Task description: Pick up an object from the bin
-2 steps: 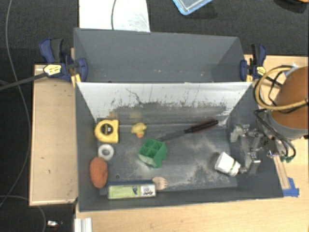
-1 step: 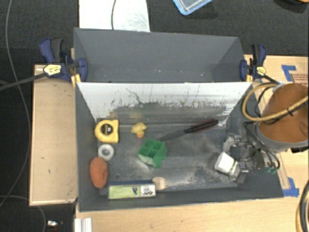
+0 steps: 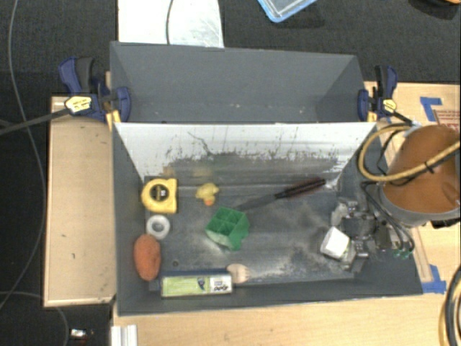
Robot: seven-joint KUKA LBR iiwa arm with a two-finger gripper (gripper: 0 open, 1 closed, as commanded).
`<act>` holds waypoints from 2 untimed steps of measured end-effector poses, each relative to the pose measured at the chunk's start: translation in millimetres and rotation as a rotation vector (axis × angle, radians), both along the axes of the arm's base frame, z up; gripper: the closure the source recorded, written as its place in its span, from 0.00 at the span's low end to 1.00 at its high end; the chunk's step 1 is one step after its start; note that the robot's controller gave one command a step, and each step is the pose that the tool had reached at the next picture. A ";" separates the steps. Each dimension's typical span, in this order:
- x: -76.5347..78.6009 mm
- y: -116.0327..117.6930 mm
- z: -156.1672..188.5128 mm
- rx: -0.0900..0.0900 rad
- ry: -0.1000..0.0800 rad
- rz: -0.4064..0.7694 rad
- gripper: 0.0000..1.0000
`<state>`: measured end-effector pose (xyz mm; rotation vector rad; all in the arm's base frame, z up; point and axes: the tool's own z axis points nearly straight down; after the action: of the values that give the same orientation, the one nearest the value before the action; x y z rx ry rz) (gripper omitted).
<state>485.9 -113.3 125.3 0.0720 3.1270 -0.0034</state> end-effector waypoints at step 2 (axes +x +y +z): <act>0.7 -19.2 -30.7 0.003 0.001 -0.131 0.00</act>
Offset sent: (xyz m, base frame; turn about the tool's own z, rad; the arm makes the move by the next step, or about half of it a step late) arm -0.0003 -0.0194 -0.0307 0.1315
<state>486.6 -132.5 94.6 0.2774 3.1163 -0.0001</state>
